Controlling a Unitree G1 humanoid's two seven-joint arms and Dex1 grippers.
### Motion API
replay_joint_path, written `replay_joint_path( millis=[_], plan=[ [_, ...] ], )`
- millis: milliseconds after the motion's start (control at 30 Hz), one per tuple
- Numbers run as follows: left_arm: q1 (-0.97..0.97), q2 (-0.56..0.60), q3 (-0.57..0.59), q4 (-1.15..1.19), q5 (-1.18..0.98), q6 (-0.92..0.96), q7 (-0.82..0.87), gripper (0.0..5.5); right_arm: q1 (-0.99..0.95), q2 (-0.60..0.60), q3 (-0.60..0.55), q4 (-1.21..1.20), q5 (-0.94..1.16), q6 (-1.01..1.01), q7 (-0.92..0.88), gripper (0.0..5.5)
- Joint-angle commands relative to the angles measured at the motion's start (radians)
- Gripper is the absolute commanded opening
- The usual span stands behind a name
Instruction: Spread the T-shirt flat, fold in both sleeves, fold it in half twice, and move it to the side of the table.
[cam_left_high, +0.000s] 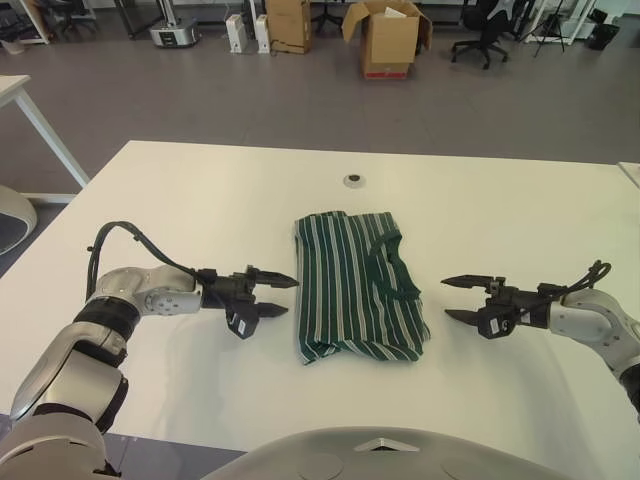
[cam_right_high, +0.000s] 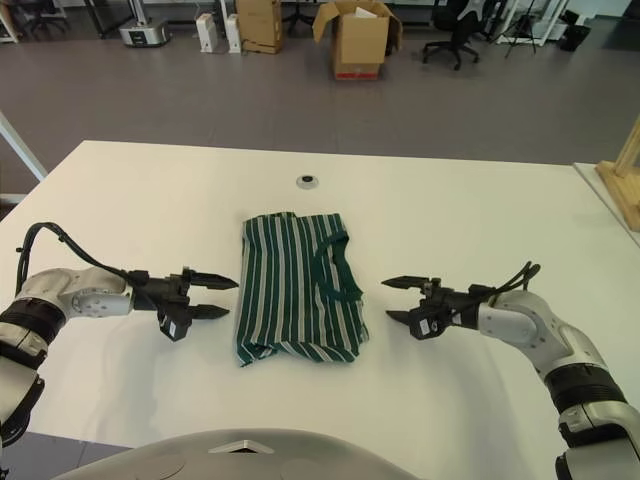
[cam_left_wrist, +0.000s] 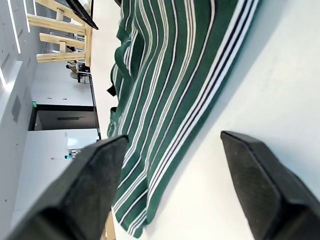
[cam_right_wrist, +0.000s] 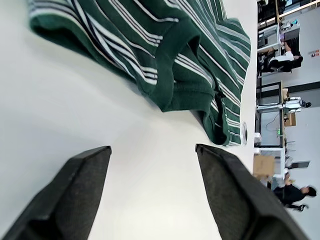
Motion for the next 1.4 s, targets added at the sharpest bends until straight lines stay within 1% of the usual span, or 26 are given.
replay_joint_path(
  millis=[33, 200, 433, 467, 500, 533, 567, 633, 700, 733, 800, 900, 933, 967, 1033, 1067, 1100, 1167, 1267, 1333, 1400],
  plan=[
    [0.045, -0.012, -0.065, -0.027, 0.153, 0.026, 0.068, 3.43, -0.044, 0.036, 0.071, 0.082, -0.143, -0.109, -0.081, 3.17],
    [0.035, -0.08, -0.144, -0.046, 0.21, 0.054, 0.132, 3.43, -0.088, 0.08, 0.153, 0.118, -0.235, -0.163, -0.16, 3.17],
    [0.009, -0.124, -0.219, -0.007, 0.2, 0.073, 0.153, 3.43, -0.156, 0.094, 0.279, 0.129, -0.316, -0.212, -0.167, 3.17],
    [0.004, -0.126, -0.227, -0.004, 0.202, 0.071, 0.159, 3.23, -0.158, 0.098, 0.295, 0.128, -0.315, -0.213, -0.164, 3.2],
    [-0.002, -0.128, -0.236, 0.004, 0.199, 0.068, 0.16, 3.17, -0.16, 0.101, 0.307, 0.127, -0.309, -0.213, -0.162, 3.2],
    [-0.009, -0.13, -0.245, 0.009, 0.198, 0.064, 0.16, 2.88, -0.163, 0.104, 0.319, 0.126, -0.295, -0.209, -0.157, 2.97],
    [-0.017, -0.13, -0.255, 0.013, 0.197, 0.057, 0.157, 2.77, -0.164, 0.106, 0.329, 0.123, -0.277, -0.206, -0.151, 2.87],
    [-0.031, -0.124, -0.271, 0.015, 0.18, 0.029, 0.138, 2.29, -0.153, 0.097, 0.347, 0.103, -0.265, -0.209, -0.146, 2.35],
    [-0.039, -0.109, -0.297, 0.012, 0.167, -0.008, 0.108, 1.96, -0.122, 0.079, 0.36, 0.072, -0.248, -0.211, -0.147, 1.96],
    [-0.038, -0.101, -0.311, 0.007, 0.171, -0.022, 0.092, 1.86, -0.108, 0.074, 0.366, 0.061, -0.229, -0.203, -0.144, 1.84],
    [-0.03, -0.085, -0.332, -0.002, 0.171, -0.044, 0.067, 1.48, -0.095, 0.069, 0.378, 0.037, -0.198, -0.187, -0.134, 1.4],
    [-0.017, -0.06, -0.346, -0.019, 0.16, -0.069, 0.036, 1.06, -0.071, 0.046, 0.406, -0.021, -0.125, -0.15, -0.09, 0.78],
    [-0.015, -0.054, -0.346, -0.023, 0.155, -0.073, 0.027, 1.04, -0.057, 0.033, 0.417, -0.045, -0.095, -0.133, -0.07, 0.73],
    [-0.011, -0.047, -0.35, -0.03, 0.153, -0.075, 0.013, 0.88, -0.04, 0.016, 0.428, -0.071, -0.083, -0.123, -0.049, 0.44],
    [0.007, -0.022, -0.4, -0.033, 0.066, -0.1, -0.071, 0.7, 0.031, -0.035, 0.46, -0.164, 0.019, -0.044, 0.017, 0.09],
    [0.02, -0.004, -0.436, -0.042, -0.005, -0.106, -0.117, 0.6, 0.068, -0.061, 0.474, -0.217, 0.079, 0.008, 0.052, 0.0],
    [0.044, 0.038, -0.467, -0.099, -0.058, -0.084, -0.193, 0.49, 0.102, -0.094, 0.485, -0.277, 0.1, 0.058, 0.094, 0.0],
    [0.101, 0.153, -0.542, -0.26, -0.208, 0.006, -0.36, 0.22, 0.191, -0.156, 0.503, -0.439, 0.19, 0.201, 0.167, 0.0],
    [0.206, 0.223, -0.629, -0.362, -0.412, 0.162, -0.549, 0.01, 0.269, -0.213, 0.498, -0.665, 0.403, 0.442, 0.229, 0.0],
    [0.23, 0.224, -0.657, -0.339, -0.518, 0.236, -0.648, 0.0, 0.289, -0.237, 0.474, -0.766, 0.534, 0.589, 0.261, 0.0],
    [0.23, 0.162, -0.649, -0.218, -0.608, 0.296, -0.723, 0.0, 0.297, -0.256, 0.43, -0.845, 0.68, 0.757, 0.29, 0.0]
  ],
)
